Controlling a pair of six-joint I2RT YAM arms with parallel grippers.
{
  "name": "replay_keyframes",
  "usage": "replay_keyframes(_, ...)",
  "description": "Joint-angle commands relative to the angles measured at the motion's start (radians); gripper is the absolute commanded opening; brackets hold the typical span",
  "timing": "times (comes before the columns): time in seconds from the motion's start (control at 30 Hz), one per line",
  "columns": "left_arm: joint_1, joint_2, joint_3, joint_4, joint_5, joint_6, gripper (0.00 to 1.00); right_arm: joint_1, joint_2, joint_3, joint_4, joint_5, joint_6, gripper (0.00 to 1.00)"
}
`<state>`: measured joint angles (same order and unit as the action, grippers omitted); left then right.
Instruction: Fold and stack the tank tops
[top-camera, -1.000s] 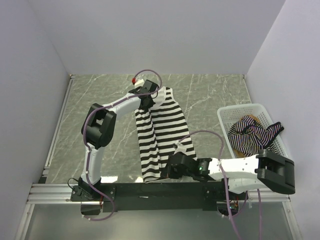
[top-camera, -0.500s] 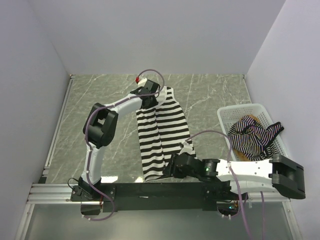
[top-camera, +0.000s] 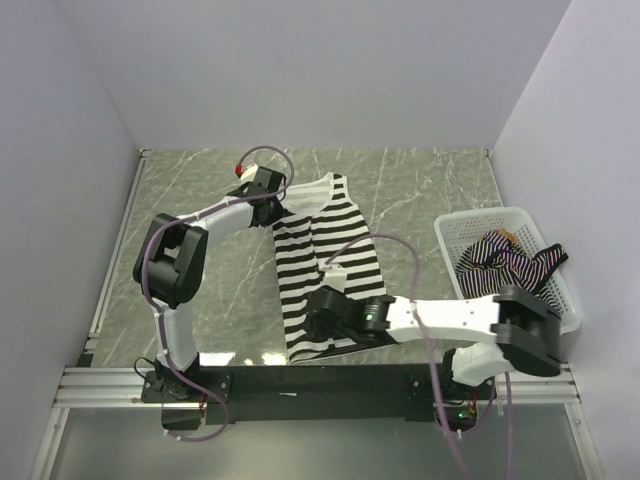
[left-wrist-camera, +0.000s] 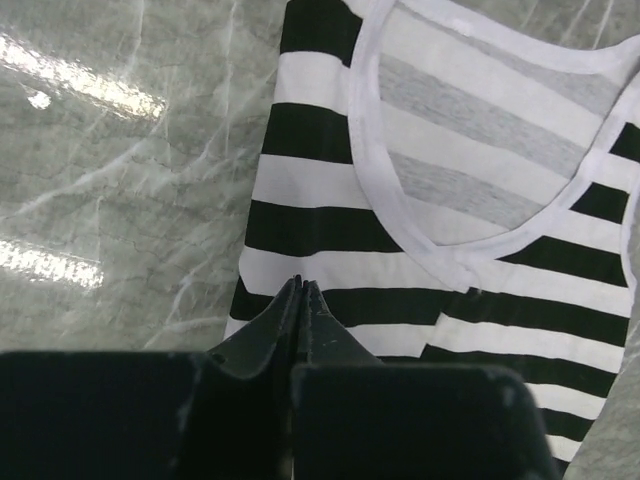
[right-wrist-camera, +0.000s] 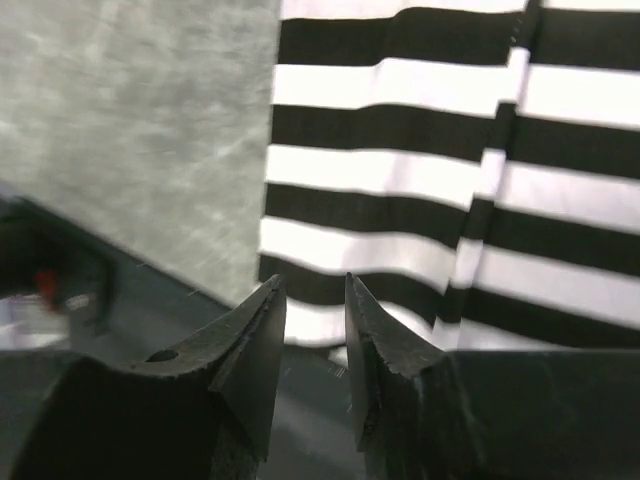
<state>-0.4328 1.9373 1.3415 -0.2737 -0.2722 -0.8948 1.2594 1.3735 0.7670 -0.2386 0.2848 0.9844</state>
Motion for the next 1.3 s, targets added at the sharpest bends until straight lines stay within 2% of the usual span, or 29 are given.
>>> replay_keyframes(0.0, 0.025, 0.025, -0.022, 0.059, 0.065, 0.010, 0.03, 0.021, 0.106, 0.052, -0.056, 0.033, -0.096, 0.37)
replay_keyframes(0.17, 0.068, 0.083, -0.027, 0.068, 0.114, 0.034, 0.01, 0.081, 0.197, 0.083, -0.097, 0.030, -0.121, 0.36)
replay_keyframes(0.4, 0.146, 0.143, 0.042, 0.024, 0.139, 0.062, 0.01, 0.190, 0.436, 0.297, -0.174, 0.017, -0.151, 0.39)
replay_keyframes(0.6, 0.206, 0.172, 0.182, -0.048, 0.163, 0.097, 0.06, 0.169, 0.553, 0.451, -0.103, -0.105, -0.216, 0.42)
replay_keyframes(0.7, 0.223, 0.169, 0.257, -0.082, 0.175, 0.126, 0.13, 0.144, 0.569, 0.535, -0.088, -0.136, -0.248, 0.45)
replay_keyframes(0.8, 0.223, 0.115, 0.286, -0.065, 0.200, 0.160, 0.25, 0.114, 0.466, 0.477, -0.021, -0.139, -0.257, 0.52)
replay_keyframes(0.83, 0.223, 0.098, 0.285, -0.050, 0.212, 0.174, 0.32, 0.104, 0.429, 0.459, 0.002, -0.131, -0.257, 0.54)
replay_keyframes(0.97, 0.218, -0.009, 0.266, -0.019, 0.264, 0.180, 0.41, 0.034, 0.201, 0.361, -0.013, -0.075, -0.233, 0.58)
replay_keyframes(1.07, 0.194, -0.101, 0.208, 0.005, 0.265, 0.175, 0.43, -0.093, 0.043, 0.253, -0.030, -0.053, -0.207, 0.59)
replay_keyframes(1.1, 0.181, -0.125, 0.187, 0.008, 0.265, 0.169, 0.43, -0.195, 0.012, 0.205, -0.034, -0.056, -0.205, 0.59)
replay_keyframes(1.13, 0.169, -0.150, 0.164, 0.027, 0.265, 0.162, 0.43, -0.243, -0.013, 0.187, -0.054, -0.052, -0.205, 0.58)
replay_keyframes(1.2, 0.103, -0.227, 0.081, 0.039, 0.252, 0.146, 0.43, -0.348, -0.053, 0.160, -0.065, -0.038, -0.228, 0.57)
replay_keyframes(1.23, 0.076, -0.251, 0.049, 0.059, 0.232, 0.143, 0.42, -0.459, -0.054, 0.157, -0.065, -0.044, -0.237, 0.57)
replay_keyframes(1.27, 0.019, -0.299, -0.015, 0.068, 0.216, 0.136, 0.41, -0.506, -0.039, 0.157, -0.058, -0.088, -0.257, 0.54)
